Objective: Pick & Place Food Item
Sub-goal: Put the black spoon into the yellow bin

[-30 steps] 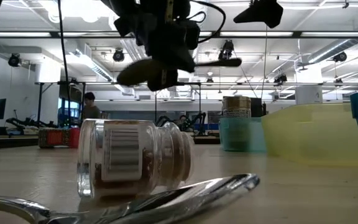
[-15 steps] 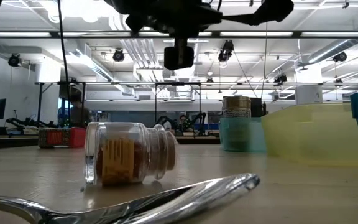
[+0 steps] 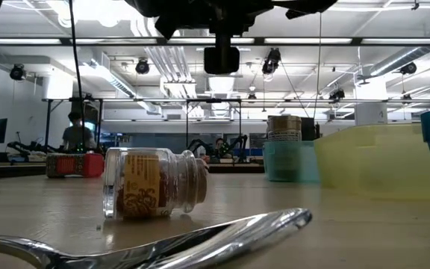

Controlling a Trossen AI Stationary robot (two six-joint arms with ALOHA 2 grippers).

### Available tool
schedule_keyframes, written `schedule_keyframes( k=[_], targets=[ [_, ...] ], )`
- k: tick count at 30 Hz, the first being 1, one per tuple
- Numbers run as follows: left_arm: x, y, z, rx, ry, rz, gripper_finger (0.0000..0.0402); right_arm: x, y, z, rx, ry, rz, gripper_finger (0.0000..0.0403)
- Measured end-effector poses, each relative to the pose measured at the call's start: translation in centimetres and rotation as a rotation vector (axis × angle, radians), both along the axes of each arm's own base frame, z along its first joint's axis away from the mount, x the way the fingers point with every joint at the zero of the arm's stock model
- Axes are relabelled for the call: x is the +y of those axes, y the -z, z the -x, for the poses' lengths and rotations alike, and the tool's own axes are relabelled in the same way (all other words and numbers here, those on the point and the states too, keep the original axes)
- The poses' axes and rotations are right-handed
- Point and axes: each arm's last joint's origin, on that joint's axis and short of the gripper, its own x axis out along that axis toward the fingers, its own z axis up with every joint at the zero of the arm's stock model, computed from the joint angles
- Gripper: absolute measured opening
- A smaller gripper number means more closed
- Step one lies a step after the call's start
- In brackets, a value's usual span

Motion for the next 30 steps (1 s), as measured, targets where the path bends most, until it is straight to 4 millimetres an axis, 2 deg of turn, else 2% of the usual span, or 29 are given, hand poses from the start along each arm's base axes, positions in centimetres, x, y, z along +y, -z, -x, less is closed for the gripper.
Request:
schedule_keyframes(
  k=[4, 11, 17, 22, 30],
  targets=[
    [0.0, -0.1, 0.0, -0.004, 0.005, 0.011, 0.0010, 0.4, 0.0, -1.2, 0.068, 0.005, 0.030, 0.0276],
    [0.0, -0.1, 0.0, -0.006, 0.017, 0.017, 0.0010, 0.7, -1.9, -2.5, 0.098, 0.008, 0.053, 0.0148],
    [0.0, -0.1, 0.0, -0.011, 0.016, 0.019, 0.0010, 0.8, -1.5, -2.7, 0.193, 0.012, 0.067, 0.0065],
    [-0.1, -0.1, 0.0, -0.009, 0.031, 0.027, 0.0010, 1.0, -1.1, -2.9, 0.216, -0.028, 0.035, 0.0028],
    [-0.1, -0.2, 0.0, -0.016, 0.039, 0.030, 0.0010, 1.0, -1.2, -2.8, 0.215, -0.029, 0.032, 0.0022]
  ],
)
